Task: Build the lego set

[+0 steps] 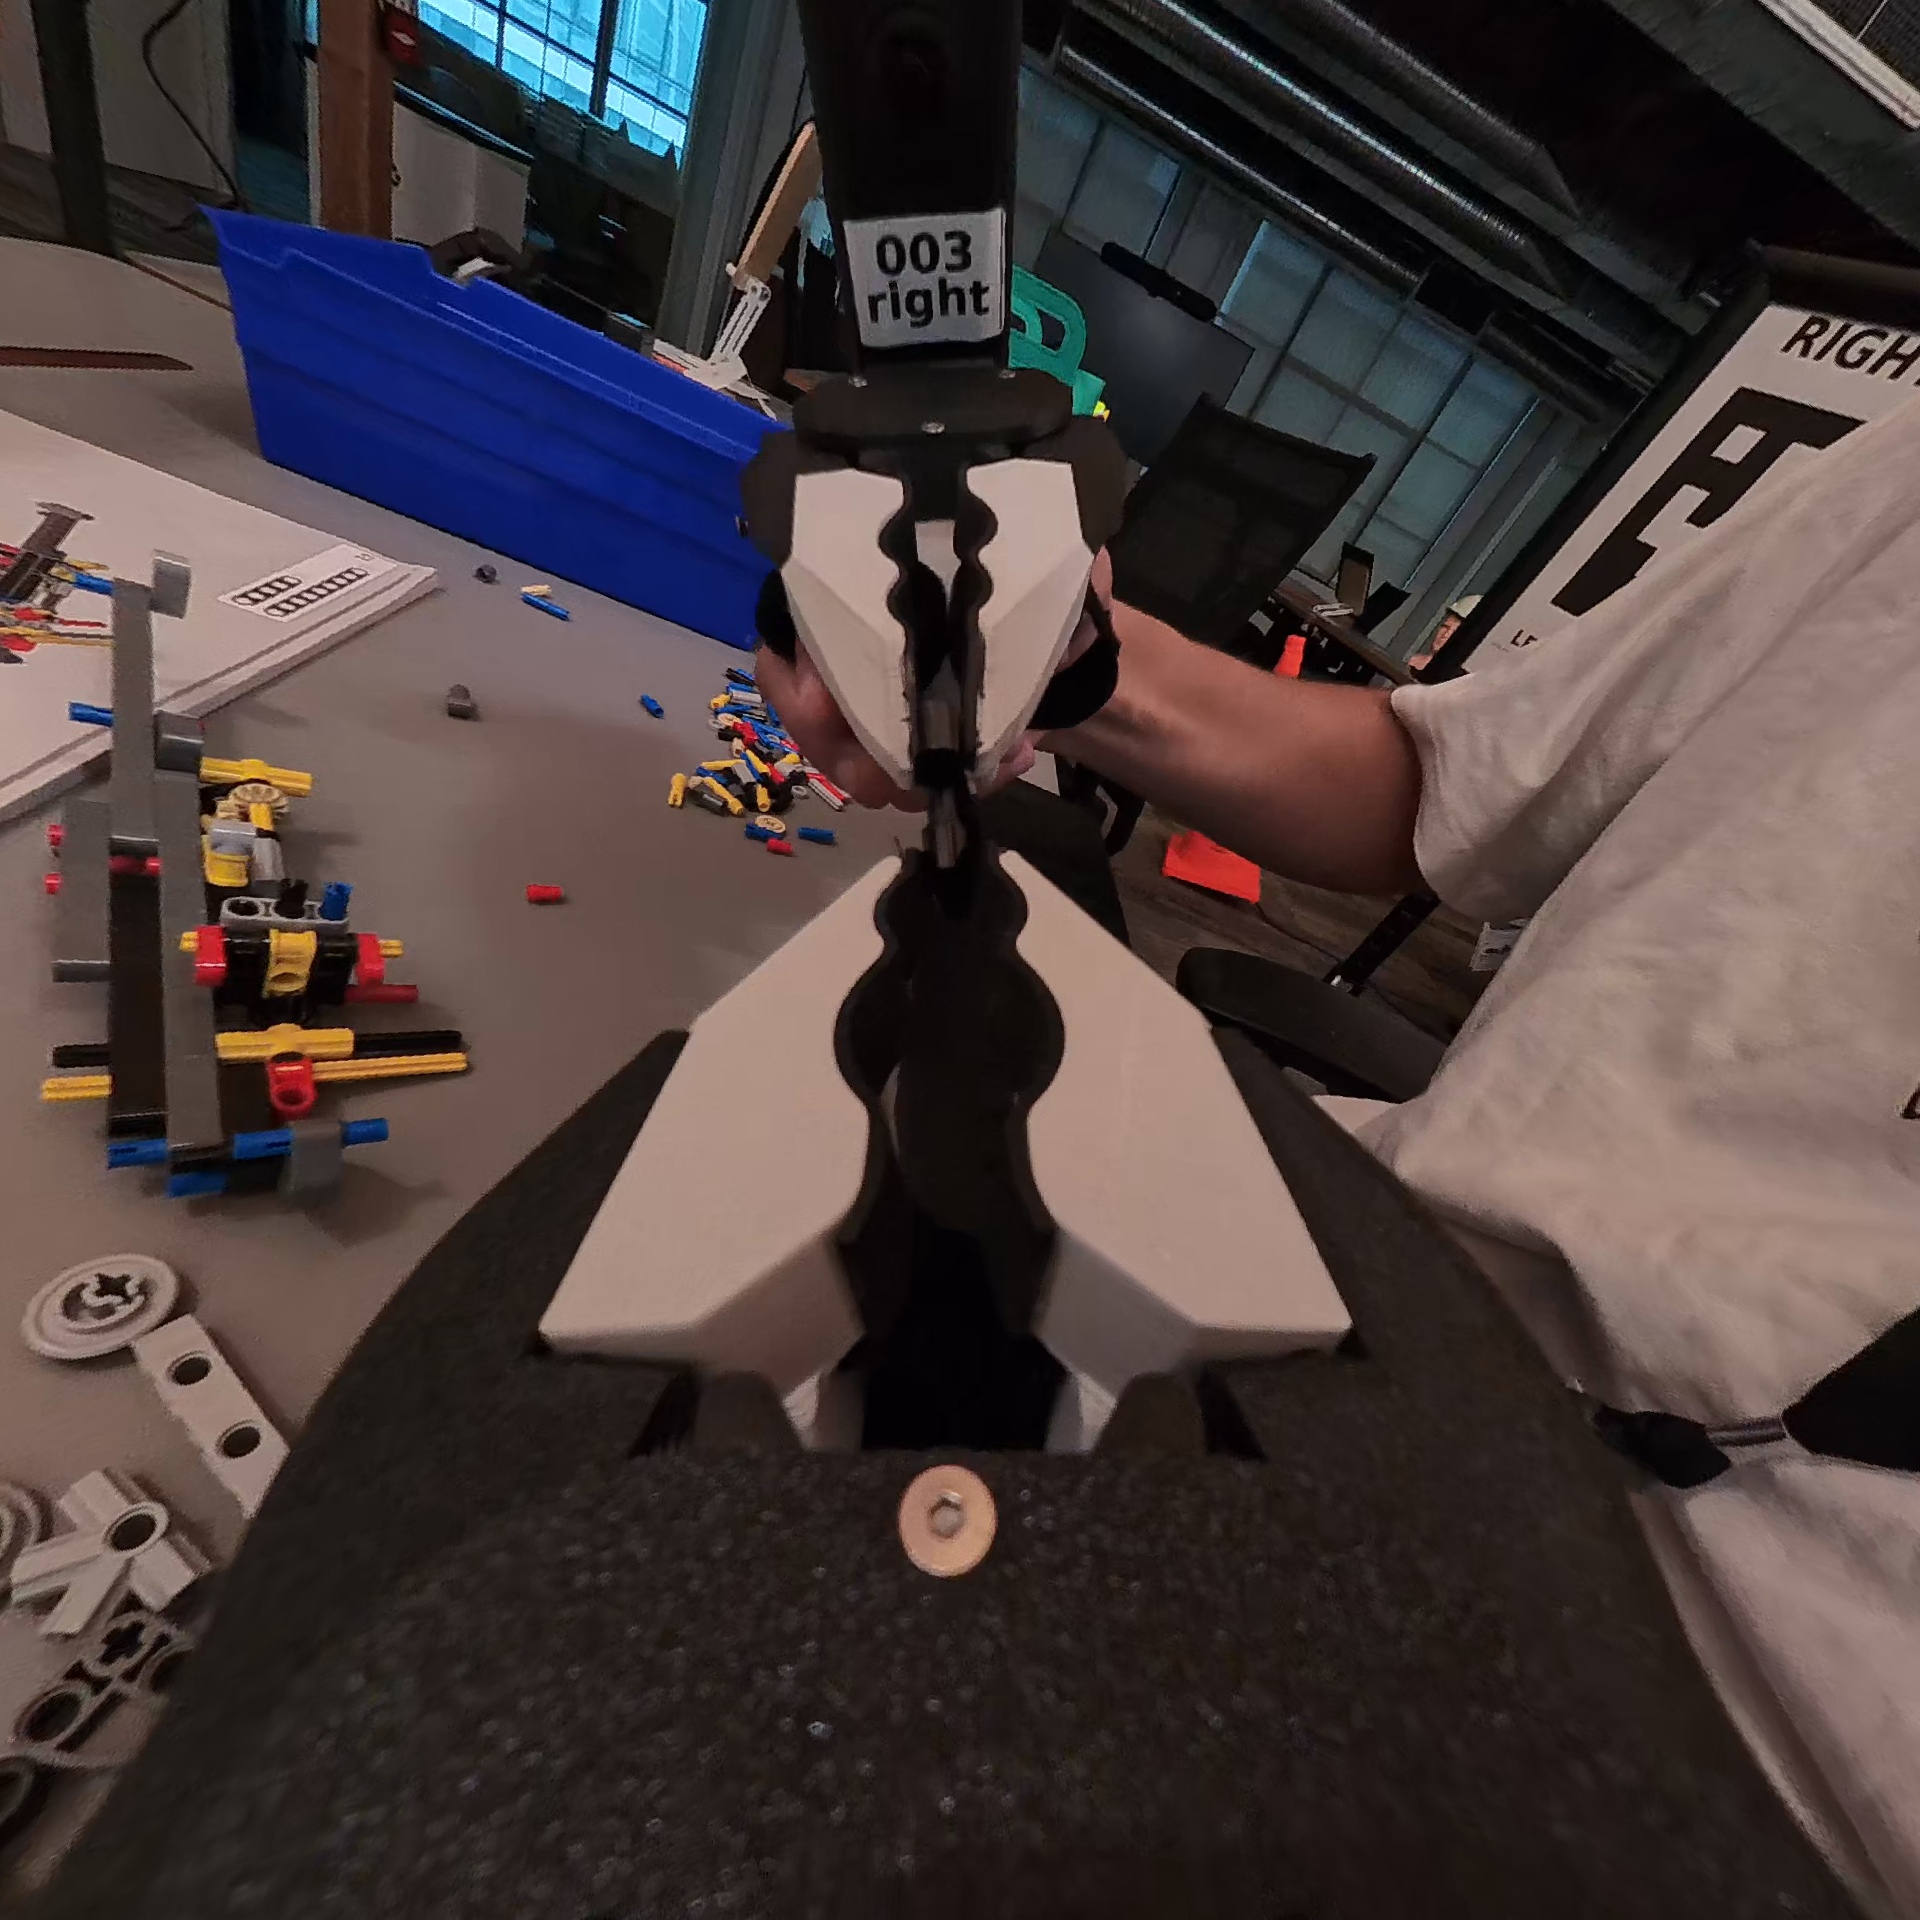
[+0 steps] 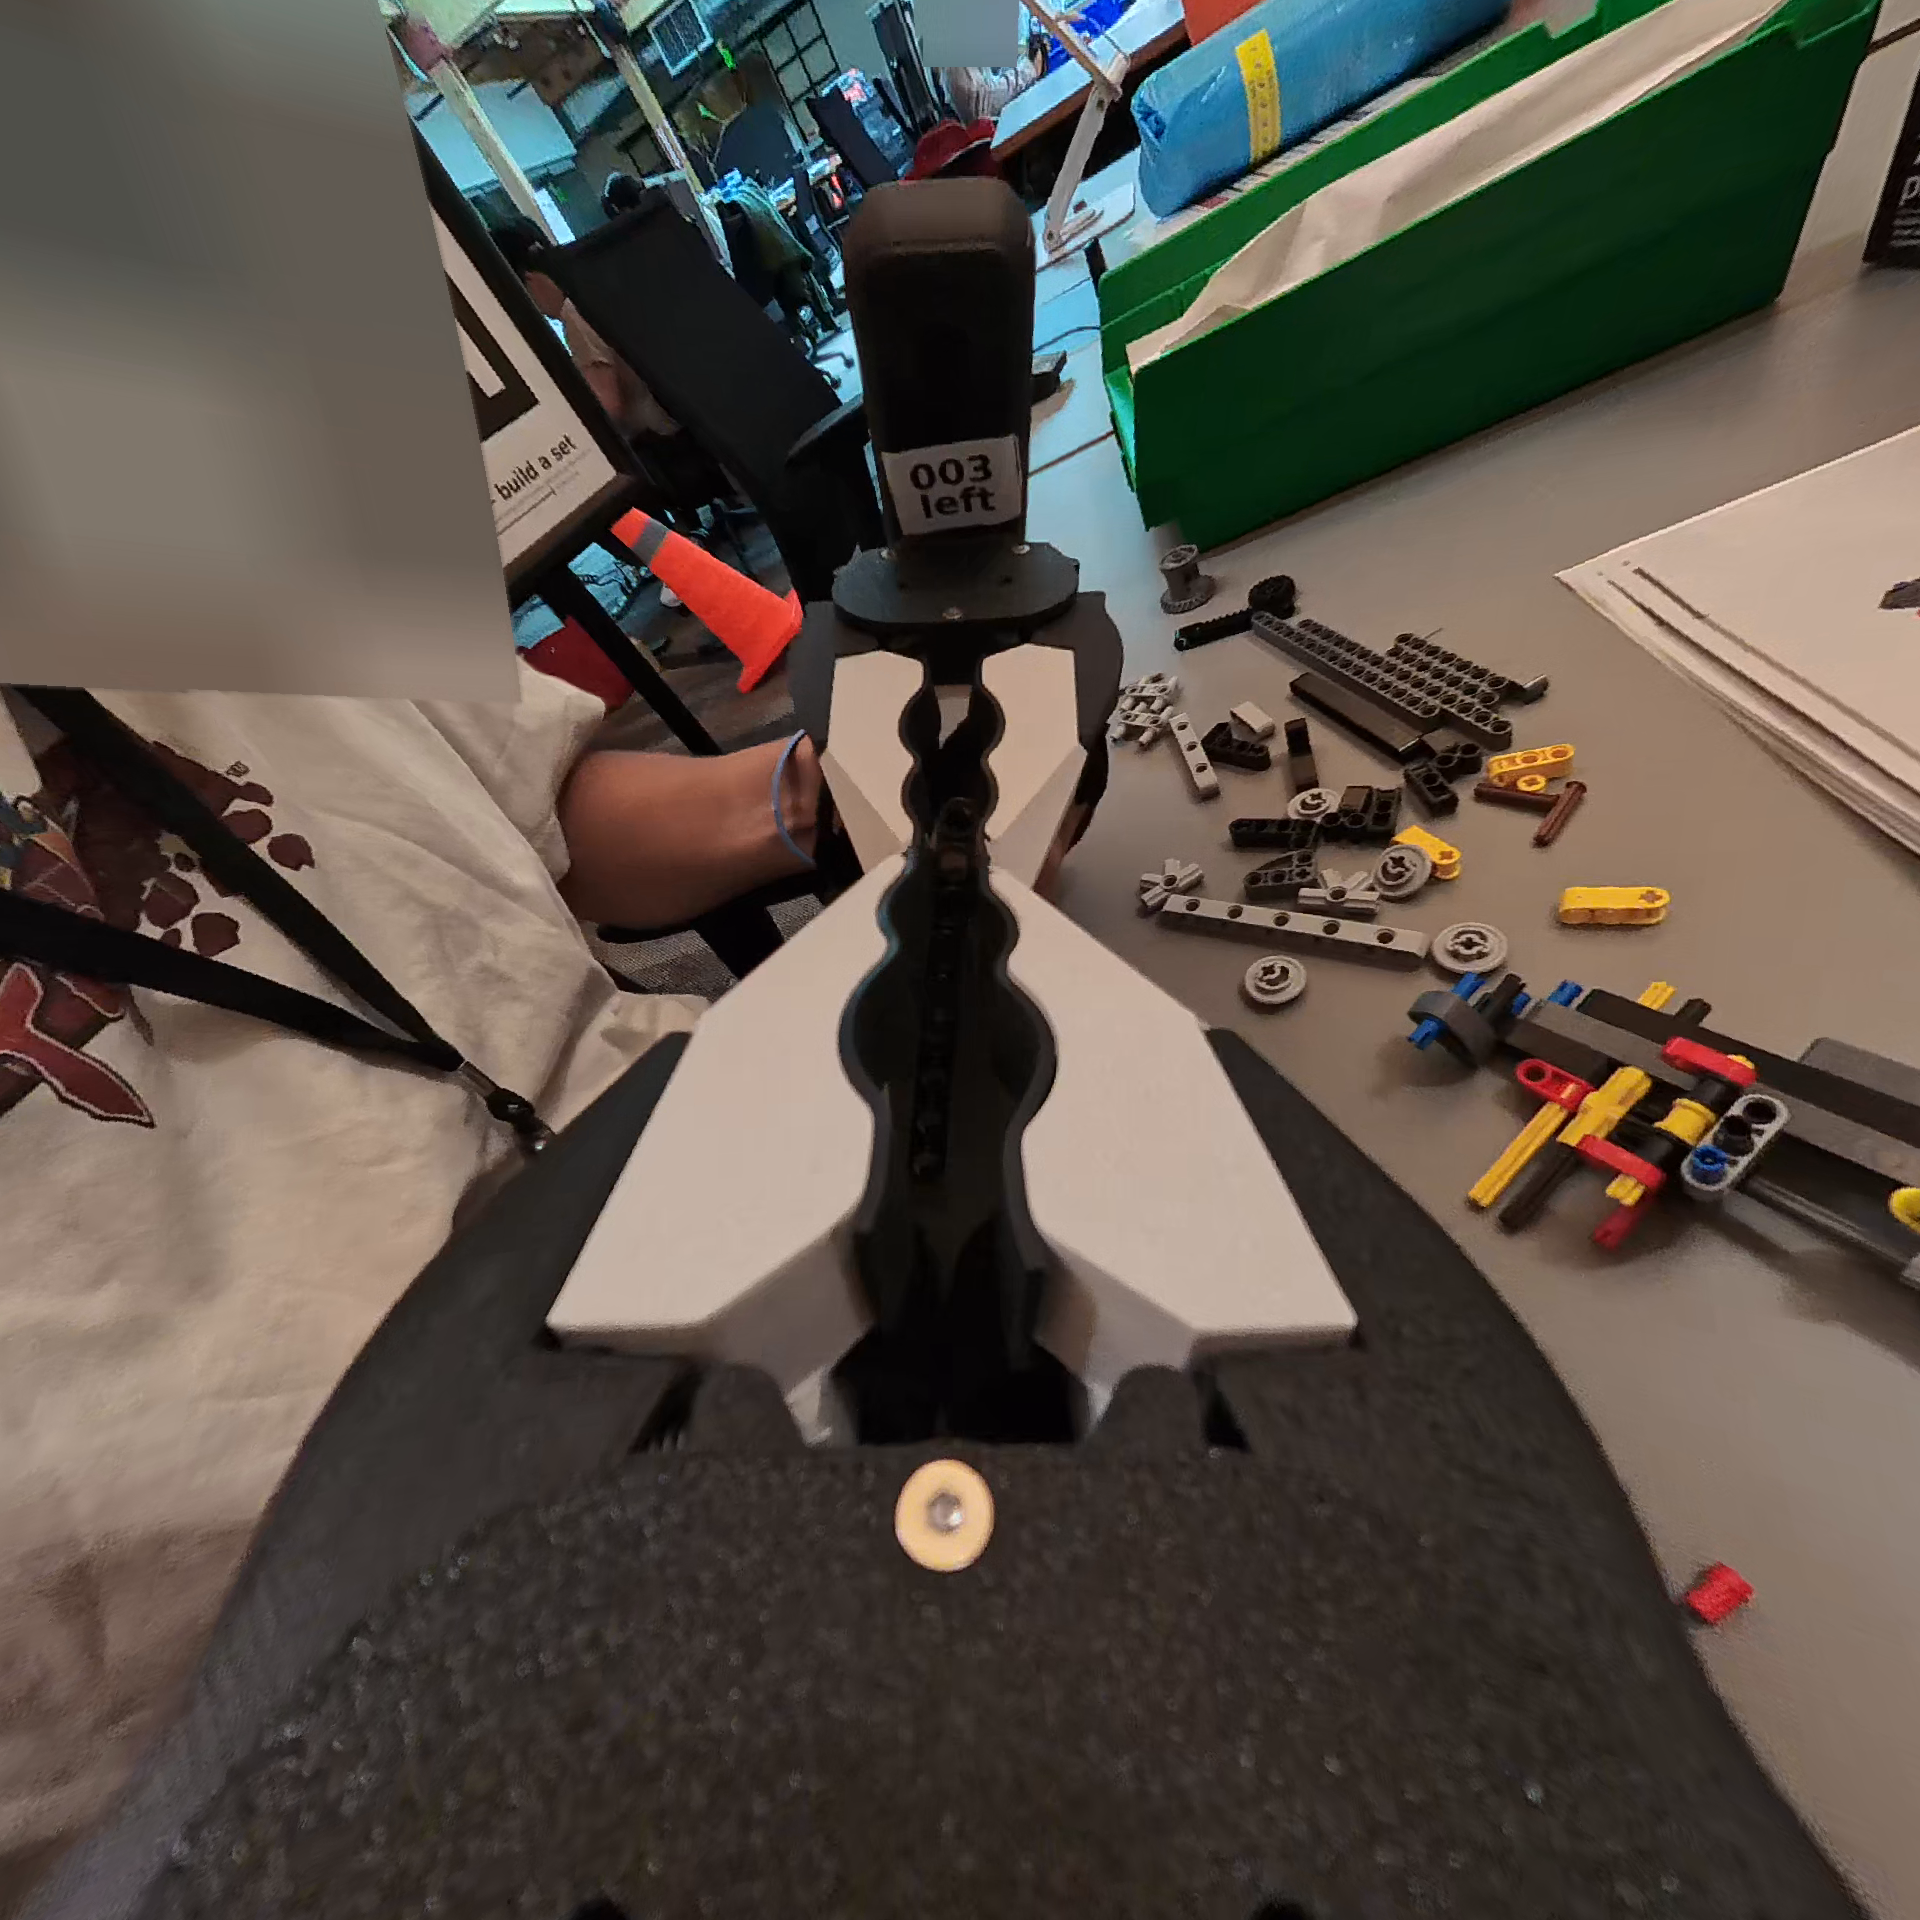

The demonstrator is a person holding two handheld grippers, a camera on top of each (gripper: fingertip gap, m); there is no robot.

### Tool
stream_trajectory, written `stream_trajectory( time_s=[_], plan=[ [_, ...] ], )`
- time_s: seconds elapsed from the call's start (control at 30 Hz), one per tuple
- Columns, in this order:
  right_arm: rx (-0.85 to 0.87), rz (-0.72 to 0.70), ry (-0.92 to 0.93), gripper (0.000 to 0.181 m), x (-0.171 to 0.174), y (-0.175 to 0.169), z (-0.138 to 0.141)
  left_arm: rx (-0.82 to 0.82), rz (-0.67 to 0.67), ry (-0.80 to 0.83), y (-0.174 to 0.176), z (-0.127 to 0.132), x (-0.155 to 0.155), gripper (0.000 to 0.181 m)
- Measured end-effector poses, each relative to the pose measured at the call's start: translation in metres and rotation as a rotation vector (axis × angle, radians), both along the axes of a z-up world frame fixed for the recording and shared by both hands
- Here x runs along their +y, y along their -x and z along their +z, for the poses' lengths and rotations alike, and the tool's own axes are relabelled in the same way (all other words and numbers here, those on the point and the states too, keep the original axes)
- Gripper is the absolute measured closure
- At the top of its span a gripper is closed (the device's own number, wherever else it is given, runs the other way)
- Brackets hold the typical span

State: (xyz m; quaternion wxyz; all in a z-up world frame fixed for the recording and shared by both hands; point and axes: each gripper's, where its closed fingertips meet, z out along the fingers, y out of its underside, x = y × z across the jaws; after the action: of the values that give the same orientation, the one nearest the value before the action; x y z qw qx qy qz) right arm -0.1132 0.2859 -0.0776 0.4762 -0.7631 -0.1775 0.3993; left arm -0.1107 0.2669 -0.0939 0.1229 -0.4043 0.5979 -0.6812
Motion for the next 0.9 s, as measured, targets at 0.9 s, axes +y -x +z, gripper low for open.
stream_trajectory(
  time_s=[0.9],
  plan=[
    [-0.348,0.259,0.286,0.174,-0.029,-0.001,-0.040,0.137,-0.094,-0.233,-0.001,-0.039,-0.028,0.174]
  ],
)
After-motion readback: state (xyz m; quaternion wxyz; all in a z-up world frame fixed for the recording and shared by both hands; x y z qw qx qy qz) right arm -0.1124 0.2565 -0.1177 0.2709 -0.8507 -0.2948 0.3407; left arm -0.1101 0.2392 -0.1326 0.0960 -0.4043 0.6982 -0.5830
